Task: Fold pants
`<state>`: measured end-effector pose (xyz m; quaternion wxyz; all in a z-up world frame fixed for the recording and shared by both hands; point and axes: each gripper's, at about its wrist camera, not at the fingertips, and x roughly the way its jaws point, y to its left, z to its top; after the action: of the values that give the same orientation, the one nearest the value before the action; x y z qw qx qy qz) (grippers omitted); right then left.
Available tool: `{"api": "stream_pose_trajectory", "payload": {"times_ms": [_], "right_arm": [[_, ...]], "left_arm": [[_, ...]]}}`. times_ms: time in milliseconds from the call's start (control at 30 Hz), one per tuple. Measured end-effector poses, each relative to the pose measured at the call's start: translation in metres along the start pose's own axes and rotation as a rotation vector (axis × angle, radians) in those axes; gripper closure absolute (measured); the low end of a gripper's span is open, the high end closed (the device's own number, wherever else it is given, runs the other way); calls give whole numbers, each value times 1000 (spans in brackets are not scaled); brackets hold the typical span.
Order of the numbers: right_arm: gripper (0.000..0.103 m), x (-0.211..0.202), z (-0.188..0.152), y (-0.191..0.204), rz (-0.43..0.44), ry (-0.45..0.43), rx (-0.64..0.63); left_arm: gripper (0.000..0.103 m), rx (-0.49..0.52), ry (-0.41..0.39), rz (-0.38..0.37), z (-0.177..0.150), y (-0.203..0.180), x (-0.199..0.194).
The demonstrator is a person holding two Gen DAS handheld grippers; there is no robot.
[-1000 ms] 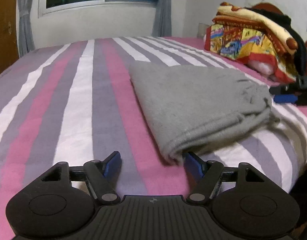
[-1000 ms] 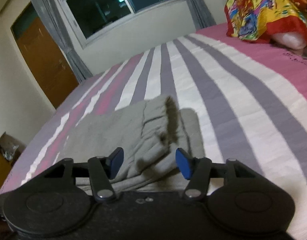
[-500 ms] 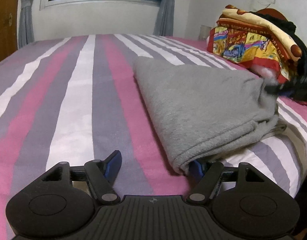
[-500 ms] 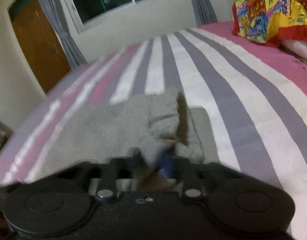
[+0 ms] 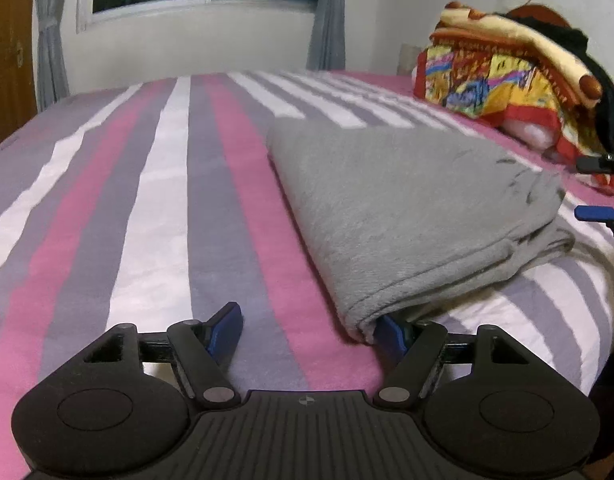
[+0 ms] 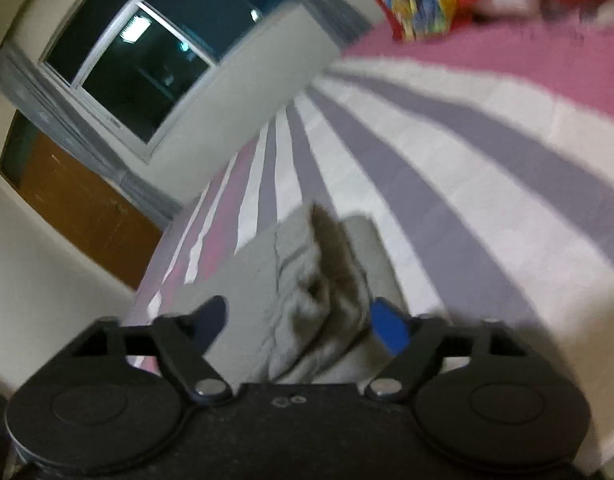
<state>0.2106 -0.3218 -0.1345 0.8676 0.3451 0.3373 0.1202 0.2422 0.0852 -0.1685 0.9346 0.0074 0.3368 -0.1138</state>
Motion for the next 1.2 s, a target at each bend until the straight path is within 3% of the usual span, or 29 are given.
{"api": "stream_pose_trajectory", "payload": {"times_ms": [133,233,300,400,533,600,667,733,867,933,1000,1067,1133,1167,1200], "right_arm": [[37,36,-2,-1,-5,113,56],[41,53,-1,8,-53,126,38],[61,57,3,21,-73,126,-25],[66,36,6,53,-46,46,-200],[66,5,6,71,-9,-50,-306],[67,13,4,49,-62,-18,-265],[66,39,3,17,-119,109,-166],[66,36,3,6,-64,92,-119],[66,14,4,22,42,28,-169],[66,20,2,20,20,50,-200],[64,37,0,-3,-54,155,-140],[62,29,3,-10,-12,155,-77],[44,6,4,-5,-28,101,-103],[40,-9,3,2,-65,49,-162],[43,-24,2,11,-95,-6,-255]], "left_arm": [[31,-1,20,1,3,-1,6],[31,3,29,-4,5,-1,7],[31,7,37,-4,7,-1,8],[31,1,43,-7,8,-1,8],[31,0,42,-8,8,-3,10],[31,-1,45,-11,8,-5,12],[31,1,47,-8,9,-7,14],[31,-7,46,-9,10,-7,12],[31,-44,31,-15,3,0,9],[31,-72,35,-19,2,3,11],[31,-57,43,-9,3,-1,12],[31,-18,66,-8,3,-2,8],[31,18,91,-30,2,2,-3],[31,36,79,-29,3,6,-13],[31,42,49,-34,5,9,-23]]}}
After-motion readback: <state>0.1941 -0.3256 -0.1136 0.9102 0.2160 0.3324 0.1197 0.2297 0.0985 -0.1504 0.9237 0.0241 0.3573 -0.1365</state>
